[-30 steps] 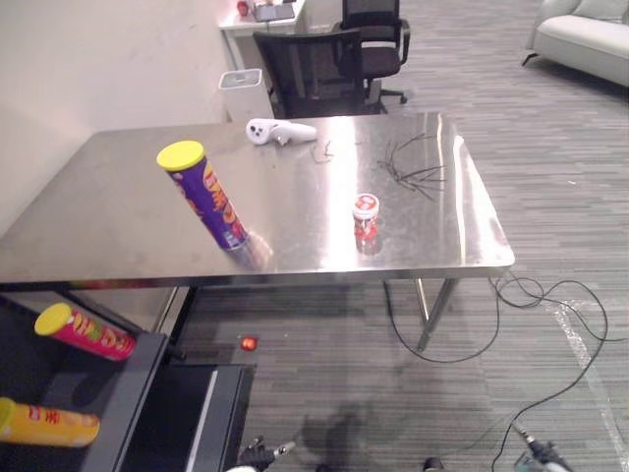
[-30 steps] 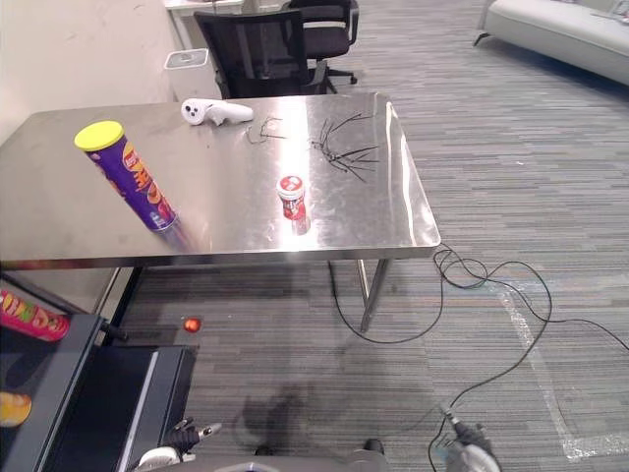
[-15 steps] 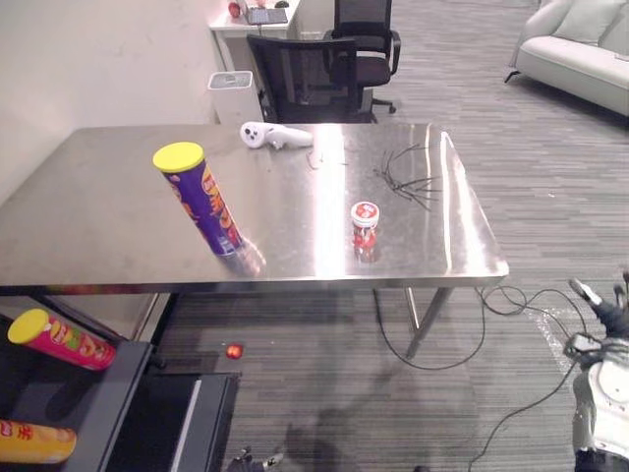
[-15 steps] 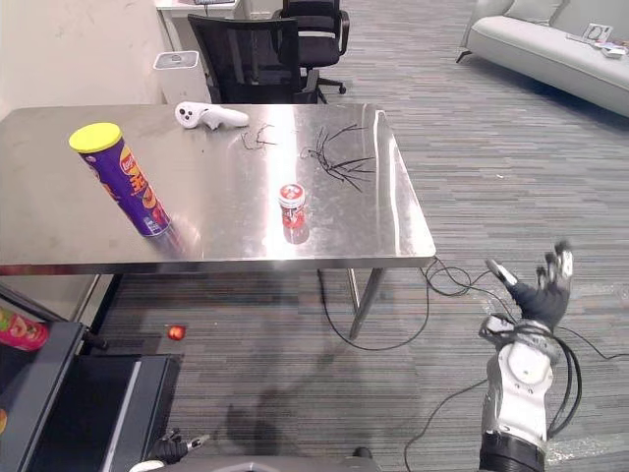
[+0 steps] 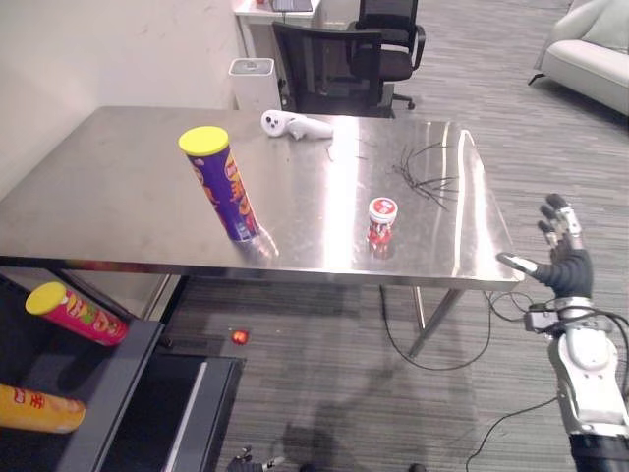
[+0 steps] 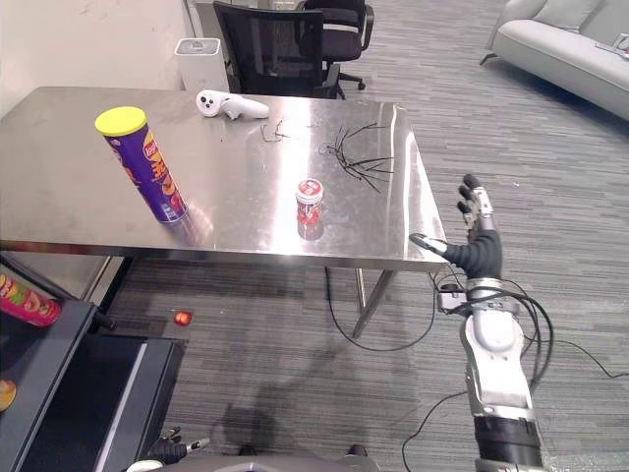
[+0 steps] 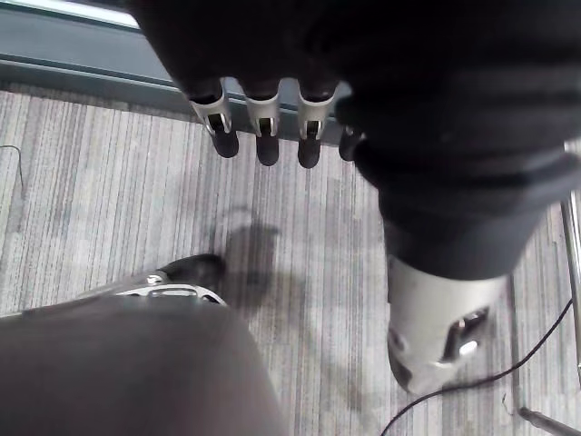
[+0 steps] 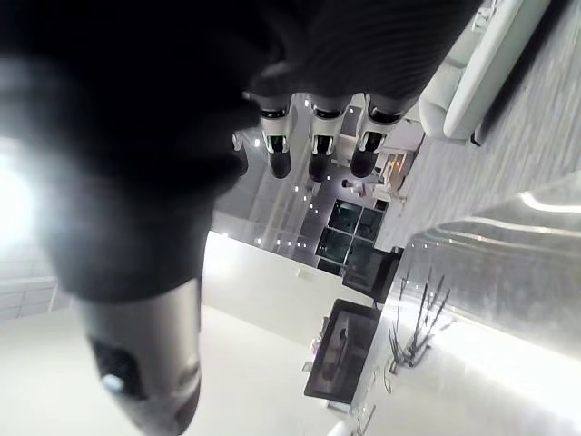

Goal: Put the gum and the chips on the shelf.

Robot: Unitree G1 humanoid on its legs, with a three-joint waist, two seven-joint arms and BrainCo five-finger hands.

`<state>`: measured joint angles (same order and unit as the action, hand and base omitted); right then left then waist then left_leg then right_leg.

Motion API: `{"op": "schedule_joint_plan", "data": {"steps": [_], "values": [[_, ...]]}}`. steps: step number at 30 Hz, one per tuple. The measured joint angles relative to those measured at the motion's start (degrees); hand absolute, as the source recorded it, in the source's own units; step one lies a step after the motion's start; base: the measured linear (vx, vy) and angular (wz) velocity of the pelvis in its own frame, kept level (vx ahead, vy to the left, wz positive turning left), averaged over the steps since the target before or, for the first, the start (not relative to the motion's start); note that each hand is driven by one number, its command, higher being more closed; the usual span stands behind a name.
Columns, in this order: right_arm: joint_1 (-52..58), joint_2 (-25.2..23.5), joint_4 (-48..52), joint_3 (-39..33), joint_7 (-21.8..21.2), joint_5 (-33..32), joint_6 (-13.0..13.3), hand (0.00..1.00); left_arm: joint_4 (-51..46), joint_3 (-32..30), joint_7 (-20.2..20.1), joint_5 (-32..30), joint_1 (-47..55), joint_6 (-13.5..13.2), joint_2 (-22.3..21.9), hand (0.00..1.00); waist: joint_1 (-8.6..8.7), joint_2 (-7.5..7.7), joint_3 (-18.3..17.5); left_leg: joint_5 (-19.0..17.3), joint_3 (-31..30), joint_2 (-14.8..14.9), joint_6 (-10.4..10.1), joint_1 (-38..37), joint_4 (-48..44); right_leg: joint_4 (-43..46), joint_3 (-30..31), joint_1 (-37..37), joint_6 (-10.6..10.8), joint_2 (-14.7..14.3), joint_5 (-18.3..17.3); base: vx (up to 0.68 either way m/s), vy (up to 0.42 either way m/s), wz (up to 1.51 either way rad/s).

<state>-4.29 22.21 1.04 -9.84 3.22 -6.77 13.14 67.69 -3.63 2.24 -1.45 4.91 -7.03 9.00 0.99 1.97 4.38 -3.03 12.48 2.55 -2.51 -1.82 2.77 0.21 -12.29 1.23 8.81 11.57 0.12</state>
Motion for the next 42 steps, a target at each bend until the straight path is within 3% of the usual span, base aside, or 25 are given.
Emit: {"op": "schedule_joint_plan", "data": {"steps": [17, 33, 42], "values": [[-19.1, 1.1, -19.6, 6.4, 4.2, 0.6, -2.4, 0.00, -0.6, 1.0, 1.9, 0.2, -0.2, 0.1, 0.0, 0.00, -2.89, -0.75, 5.0, 6.2, -7.1, -0.9, 0.2, 4.8, 2.9, -0.1, -5.4, -2.0, 0.0, 0.3, 0.0, -0.07, -0.023, 0.20], [-28.5, -1.5, -27.2, 8.6, 6.4, 0.6, -3.2, 0.00, -2.6, 0.9, 2.6, 0.3, -0.7, 0.0, -0.1, 0.00, -6.00, -0.28, 7.2, 6.9, -9.7, -1.2, 0.3, 6.6, 2.8, -1.3, -7.8, -1.7, -0.4, 0.1, 0.2, 0.01, 0.002, 0.09], [-32.8, -3.2, -28.9, 8.6, 8.4, 0.6, -3.3, 0.00, -3.0, 0.4, 3.8, 0.5, -1.3, 0.0, 0.0, 0.00, -6.32, 0.34, 9.9, 7.0, -9.6, -1.2, 0.2, 6.9, 3.1, -1.4, -7.7, -2.0, -0.4, 0.1, 0.2, 0.00, 0.000, 0.00]]}}
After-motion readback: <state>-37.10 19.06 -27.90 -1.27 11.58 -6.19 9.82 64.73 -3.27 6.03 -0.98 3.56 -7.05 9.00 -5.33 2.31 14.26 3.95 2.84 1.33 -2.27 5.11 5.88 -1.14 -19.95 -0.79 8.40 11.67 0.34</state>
